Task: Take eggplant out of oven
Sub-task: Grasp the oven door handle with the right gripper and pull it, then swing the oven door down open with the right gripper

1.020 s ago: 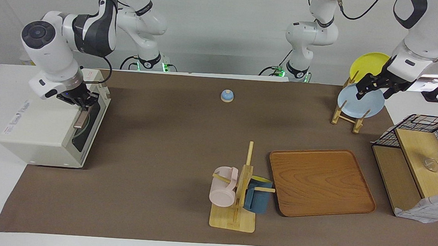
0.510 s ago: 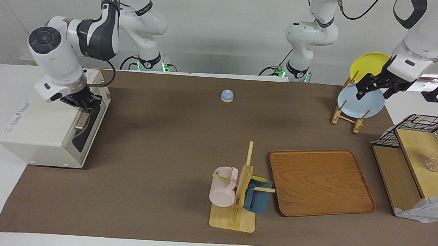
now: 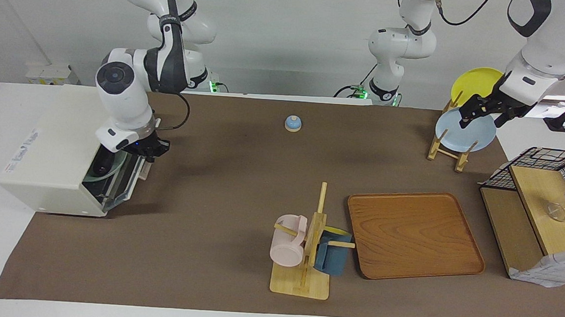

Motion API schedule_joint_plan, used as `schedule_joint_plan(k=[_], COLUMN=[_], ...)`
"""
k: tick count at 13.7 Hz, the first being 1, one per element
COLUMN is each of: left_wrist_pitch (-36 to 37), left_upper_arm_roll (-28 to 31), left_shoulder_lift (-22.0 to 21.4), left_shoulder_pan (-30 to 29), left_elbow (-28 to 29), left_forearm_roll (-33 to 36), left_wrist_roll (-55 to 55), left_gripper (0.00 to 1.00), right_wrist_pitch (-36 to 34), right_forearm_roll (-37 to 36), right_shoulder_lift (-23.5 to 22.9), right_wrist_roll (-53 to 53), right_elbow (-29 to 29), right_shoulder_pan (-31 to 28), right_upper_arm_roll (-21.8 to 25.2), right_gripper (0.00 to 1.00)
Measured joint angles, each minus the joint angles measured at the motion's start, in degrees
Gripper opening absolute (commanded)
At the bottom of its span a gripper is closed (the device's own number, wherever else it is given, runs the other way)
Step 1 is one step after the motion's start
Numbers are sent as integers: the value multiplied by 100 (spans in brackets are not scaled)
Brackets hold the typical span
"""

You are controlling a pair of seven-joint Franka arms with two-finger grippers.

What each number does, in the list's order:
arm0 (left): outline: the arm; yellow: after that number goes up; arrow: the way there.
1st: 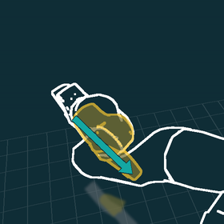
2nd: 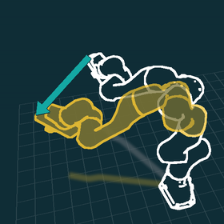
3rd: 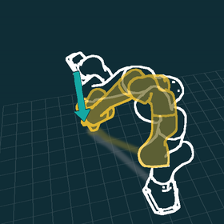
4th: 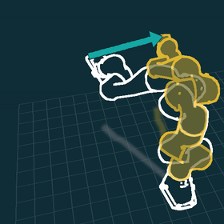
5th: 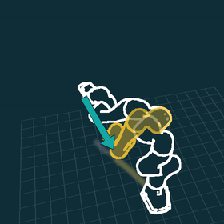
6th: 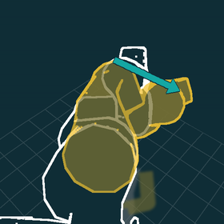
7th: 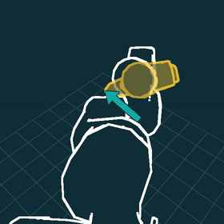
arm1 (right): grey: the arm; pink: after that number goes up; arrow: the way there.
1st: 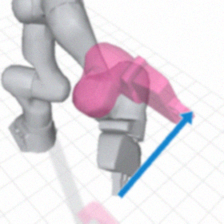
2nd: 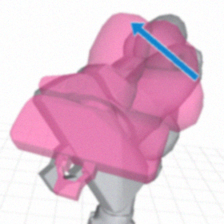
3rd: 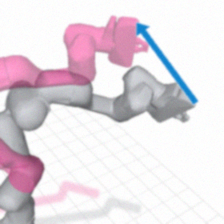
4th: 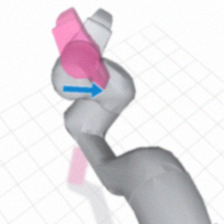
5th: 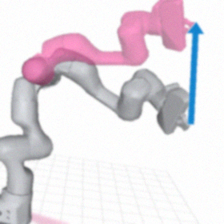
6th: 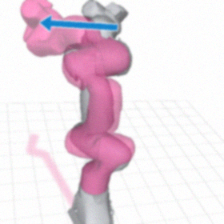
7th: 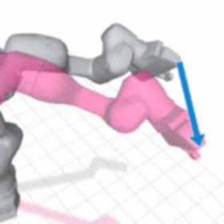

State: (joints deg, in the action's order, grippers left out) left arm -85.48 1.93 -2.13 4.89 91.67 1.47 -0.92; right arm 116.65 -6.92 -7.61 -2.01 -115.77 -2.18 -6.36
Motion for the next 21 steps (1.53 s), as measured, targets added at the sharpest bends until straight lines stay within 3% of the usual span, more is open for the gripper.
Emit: schedule_joint_plan(k=[6,11,14,15,16,17,21], left_wrist_pitch=[1,1,1,1,1,1,2], left_upper_arm_roll=[0,0,0,0,0,0,0], left_shoulder_lift=[0,0,0,0,0,0,0], left_shoulder_pan=[0,0,0,0,0,0,0], left_elbow=[0,0,0,0,0,0,0], left_forearm_roll=[0,0,0,0,0,0,0], left_wrist_roll=[0,0,0,0,0,0,0], left_gripper=[100,100,100,100,100,100,100], right_wrist_pitch=[806,990,1049,1016,892,648,-472], right_forearm_roll=[0,23,482,572,586,586,512], right_shoulder_lift=[-760,-888,-888,-886,-875,-831,-279], right_wrist_roll=[-121,-379,-478,-555,-627,-695,-991], right_elbow=[0,26,107,171,258,389,653], right_shoulder_pan=[114,175,451,571,652,672,385], right_upper_arm_roll=[-4,47,65,67,69,75,191], right_gripper=[0,1,3,18,38,50,50])
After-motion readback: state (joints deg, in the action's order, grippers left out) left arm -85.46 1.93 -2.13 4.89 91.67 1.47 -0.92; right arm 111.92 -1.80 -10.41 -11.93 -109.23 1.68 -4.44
